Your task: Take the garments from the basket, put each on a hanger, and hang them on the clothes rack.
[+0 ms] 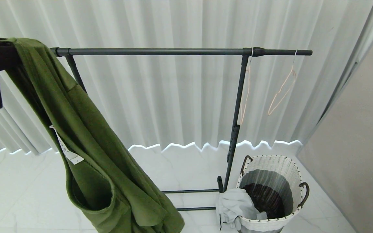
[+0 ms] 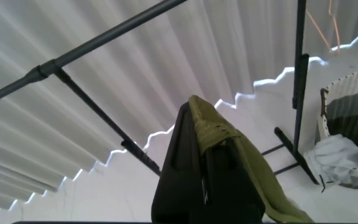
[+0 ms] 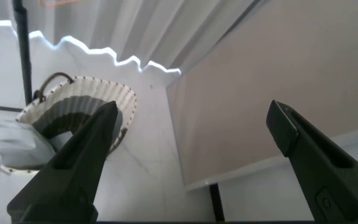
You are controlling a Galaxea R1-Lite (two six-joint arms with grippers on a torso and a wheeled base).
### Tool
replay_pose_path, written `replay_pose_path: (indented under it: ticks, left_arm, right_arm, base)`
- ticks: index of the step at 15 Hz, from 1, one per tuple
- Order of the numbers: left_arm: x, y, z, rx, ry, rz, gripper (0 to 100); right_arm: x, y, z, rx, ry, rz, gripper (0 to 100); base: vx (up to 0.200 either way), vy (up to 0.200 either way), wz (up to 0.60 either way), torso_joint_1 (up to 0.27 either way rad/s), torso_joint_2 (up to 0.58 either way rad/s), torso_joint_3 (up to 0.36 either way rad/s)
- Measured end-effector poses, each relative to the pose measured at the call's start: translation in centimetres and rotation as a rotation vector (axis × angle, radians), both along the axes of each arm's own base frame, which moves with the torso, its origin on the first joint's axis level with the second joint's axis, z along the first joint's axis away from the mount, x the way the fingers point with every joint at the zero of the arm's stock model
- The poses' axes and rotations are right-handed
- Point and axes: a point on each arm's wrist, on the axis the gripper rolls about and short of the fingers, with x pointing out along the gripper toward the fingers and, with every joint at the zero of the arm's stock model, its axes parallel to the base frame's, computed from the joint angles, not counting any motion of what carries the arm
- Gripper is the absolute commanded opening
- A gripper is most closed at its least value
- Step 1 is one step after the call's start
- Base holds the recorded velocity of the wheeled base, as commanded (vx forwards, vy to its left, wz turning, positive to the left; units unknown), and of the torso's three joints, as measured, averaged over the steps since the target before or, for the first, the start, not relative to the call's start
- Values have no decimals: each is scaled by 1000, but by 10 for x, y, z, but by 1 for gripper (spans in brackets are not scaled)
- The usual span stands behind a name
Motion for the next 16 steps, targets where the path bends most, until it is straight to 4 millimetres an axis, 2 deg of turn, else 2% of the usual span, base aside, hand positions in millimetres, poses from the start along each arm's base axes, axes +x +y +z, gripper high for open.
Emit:
replay_pose_path:
  ticks: [10, 16]
  left_arm:
    - [-1, 1, 1, -3, -3, 3, 0]
    - [1, 0, -1, 4, 4, 4, 0]
  right_arm:
    - [1, 0, -1, -1, 6, 4, 100]
    - [9, 2, -7, 11, 37, 21, 100]
  base:
    - [200, 0, 0, 0, 1, 1]
    - [200, 0, 0, 2, 1, 5]
